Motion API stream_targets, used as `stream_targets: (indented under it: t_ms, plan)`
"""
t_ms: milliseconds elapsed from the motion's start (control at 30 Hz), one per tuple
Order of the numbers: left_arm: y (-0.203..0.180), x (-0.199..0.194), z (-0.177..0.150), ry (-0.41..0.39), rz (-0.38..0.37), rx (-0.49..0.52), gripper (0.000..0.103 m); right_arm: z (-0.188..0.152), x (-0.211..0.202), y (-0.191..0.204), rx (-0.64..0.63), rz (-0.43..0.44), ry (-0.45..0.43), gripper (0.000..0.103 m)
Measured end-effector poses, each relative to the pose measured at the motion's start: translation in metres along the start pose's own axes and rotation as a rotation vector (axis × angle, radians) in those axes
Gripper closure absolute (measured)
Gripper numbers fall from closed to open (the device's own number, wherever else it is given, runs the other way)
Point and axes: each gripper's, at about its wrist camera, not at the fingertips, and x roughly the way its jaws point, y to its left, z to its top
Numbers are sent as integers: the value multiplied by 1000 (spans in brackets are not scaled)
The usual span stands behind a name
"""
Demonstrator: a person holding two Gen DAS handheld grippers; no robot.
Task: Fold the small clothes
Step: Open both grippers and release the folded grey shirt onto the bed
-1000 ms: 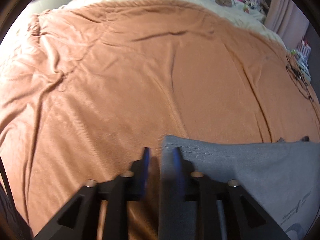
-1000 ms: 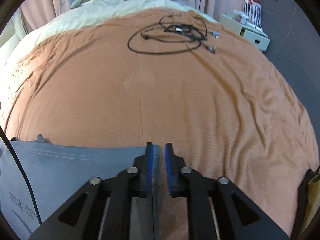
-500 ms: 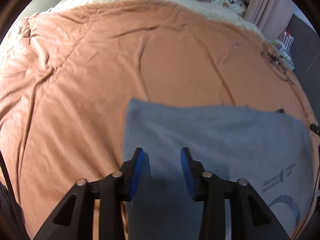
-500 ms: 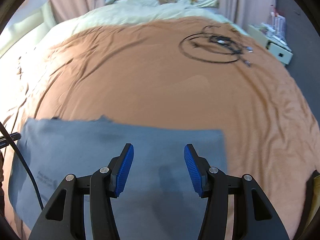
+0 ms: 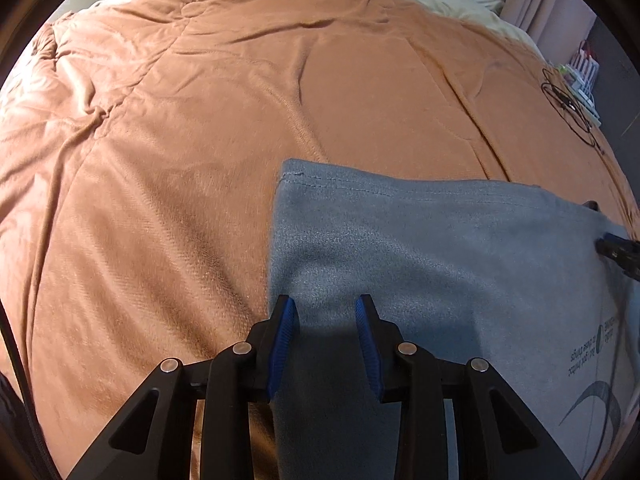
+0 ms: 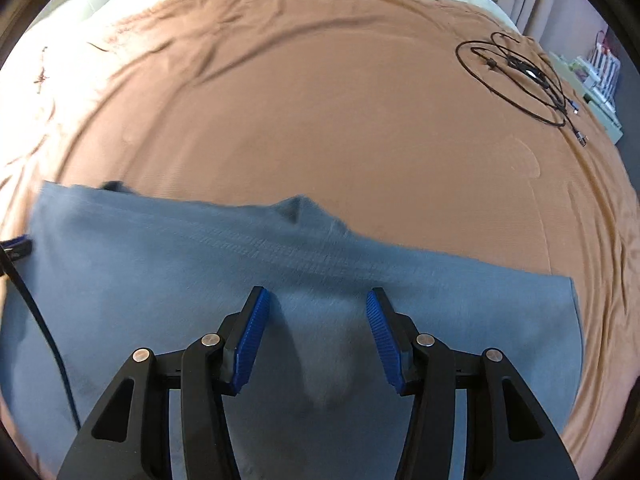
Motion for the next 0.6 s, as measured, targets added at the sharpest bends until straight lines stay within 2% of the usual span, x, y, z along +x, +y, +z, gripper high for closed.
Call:
stream_targets:
  t_ms: [67, 133, 267, 333, 467, 533, 600]
  plan:
    - [1, -6, -2, -7, -5, 4, 68, 7, 3, -4, 1, -27, -11, 54]
    - [4, -14, -5, -17, 1, -3, 68, 13, 0, -7, 2, -90, -15, 54]
    - [9, -37, -13, -39, 0, -11, 68, 10, -26, -35, 30, -209, -32, 54]
    - [10, -48, -18, -45, -13, -17, 68, 1, -38, -51, 62, -208, -38, 54]
    - [10, -65, -34, -46, -27, -18, 66, -30, -74, -90, 157, -116, -56, 53]
    - [7, -74, -46, -46, -38, -21, 60, -44, -89, -97, 175, -84, -65, 49]
    - [4, -81, -57, -52, -45, -24, 50, -59, -98, -101, 186, -56, -68, 46]
